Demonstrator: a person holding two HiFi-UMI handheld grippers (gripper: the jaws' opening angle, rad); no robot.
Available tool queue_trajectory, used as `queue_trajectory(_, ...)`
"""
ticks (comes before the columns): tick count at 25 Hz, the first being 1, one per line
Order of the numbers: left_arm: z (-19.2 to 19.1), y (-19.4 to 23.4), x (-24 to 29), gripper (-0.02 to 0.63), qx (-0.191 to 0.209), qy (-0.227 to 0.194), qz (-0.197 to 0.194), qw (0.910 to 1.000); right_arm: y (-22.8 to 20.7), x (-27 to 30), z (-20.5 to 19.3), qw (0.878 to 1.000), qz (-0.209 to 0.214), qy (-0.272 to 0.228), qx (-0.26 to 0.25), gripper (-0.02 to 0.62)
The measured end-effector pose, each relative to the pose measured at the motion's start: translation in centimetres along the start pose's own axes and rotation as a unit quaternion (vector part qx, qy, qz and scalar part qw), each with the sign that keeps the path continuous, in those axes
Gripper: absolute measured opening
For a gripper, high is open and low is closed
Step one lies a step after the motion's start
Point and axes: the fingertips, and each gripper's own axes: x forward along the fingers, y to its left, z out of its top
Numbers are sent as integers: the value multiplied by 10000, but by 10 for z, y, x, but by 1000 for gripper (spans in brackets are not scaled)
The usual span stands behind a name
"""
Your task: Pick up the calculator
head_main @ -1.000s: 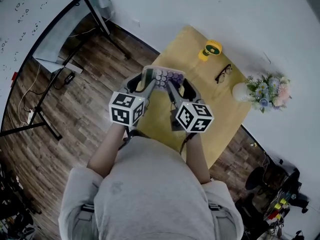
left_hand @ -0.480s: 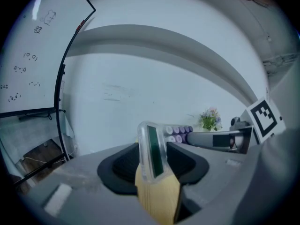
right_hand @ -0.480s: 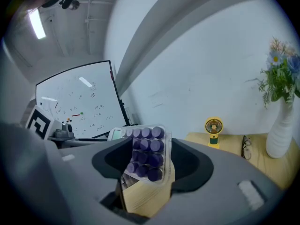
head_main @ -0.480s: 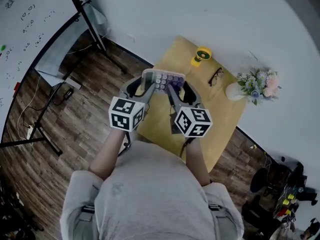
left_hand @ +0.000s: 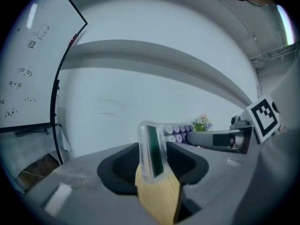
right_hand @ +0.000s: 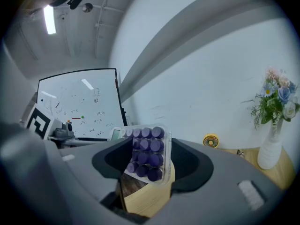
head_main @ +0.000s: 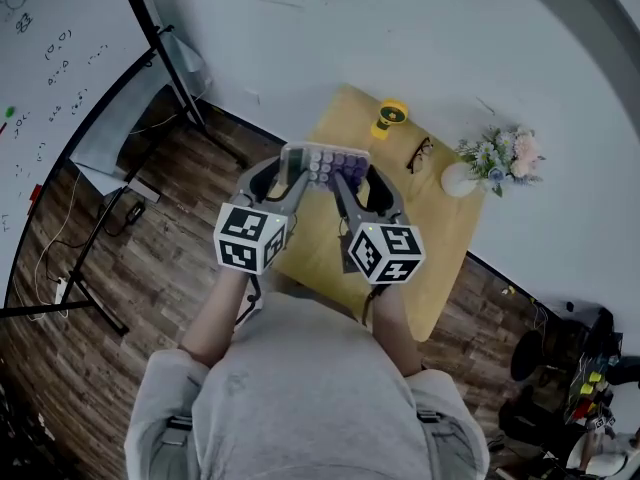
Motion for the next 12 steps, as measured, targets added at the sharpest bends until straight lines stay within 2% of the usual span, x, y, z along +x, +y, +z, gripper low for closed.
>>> queue_trajectory(12,28,-29,-28,183,326,-380,-294,9983,20,-43,33,9975,-230,-509,-427,247)
